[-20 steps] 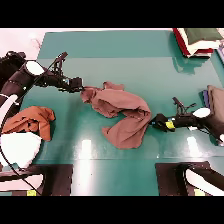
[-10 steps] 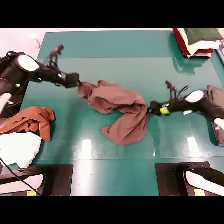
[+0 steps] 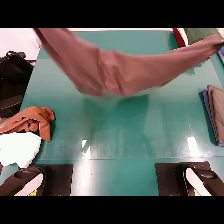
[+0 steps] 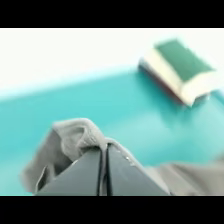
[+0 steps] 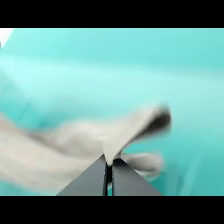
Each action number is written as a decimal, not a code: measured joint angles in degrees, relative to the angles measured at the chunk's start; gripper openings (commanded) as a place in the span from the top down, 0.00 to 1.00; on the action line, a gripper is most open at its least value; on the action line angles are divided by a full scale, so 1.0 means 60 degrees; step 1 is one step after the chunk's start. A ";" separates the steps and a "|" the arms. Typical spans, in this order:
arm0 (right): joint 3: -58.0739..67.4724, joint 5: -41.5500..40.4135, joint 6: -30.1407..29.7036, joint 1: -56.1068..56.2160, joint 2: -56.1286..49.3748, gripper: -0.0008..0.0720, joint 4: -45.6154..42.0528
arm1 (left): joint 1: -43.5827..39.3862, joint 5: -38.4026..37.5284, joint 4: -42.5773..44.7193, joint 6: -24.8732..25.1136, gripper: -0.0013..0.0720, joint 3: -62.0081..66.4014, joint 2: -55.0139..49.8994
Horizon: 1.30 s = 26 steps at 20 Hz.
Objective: Fold the shirts.
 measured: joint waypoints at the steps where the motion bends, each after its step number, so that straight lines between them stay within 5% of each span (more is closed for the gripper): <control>1: 0.0495 0.0087 0.0062 -0.0200 0.0168 0.97 -0.0066 | 0.0007 0.0004 0.0117 0.0066 0.95 0.0415 0.0182; 10: 0.3490 0.1563 0.0506 -0.1745 -0.1220 0.97 -0.0186 | 0.0022 -0.0091 0.0277 0.0222 0.95 0.0703 -0.0127; 19: 0.1249 0.1188 0.0805 0.0474 -0.5537 0.97 -0.1993 | 0.0015 -0.1005 0.0277 0.0178 0.95 -0.2503 -0.4149; 20: 0.1235 0.1013 0.0903 0.0648 -0.6033 0.89 -0.2124 | 0.0018 -0.0933 0.0277 0.0266 0.76 -0.2677 -0.4579; 21: 0.1326 0.0914 0.1005 0.0750 -0.6451 0.65 -0.2255 | 0.0044 -0.0852 0.0262 0.0342 0.28 -0.2820 -0.4954; 22: 0.1515 0.0816 0.1053 0.0831 -0.6794 0.58 -0.2335 | 0.0102 -0.0769 0.0255 0.0375 0.26 -0.2903 -0.5202; 24: 0.2007 0.0882 0.1115 0.0940 -0.7333 0.58 -0.2441 | 0.0331 -0.0780 0.0237 0.0335 0.39 -0.2940 -0.5486; 26: 0.2346 0.1191 0.1031 0.0940 -0.7475 0.58 -0.2521 | 0.0776 -0.1158 0.0244 0.0255 0.41 -0.2958 -0.5457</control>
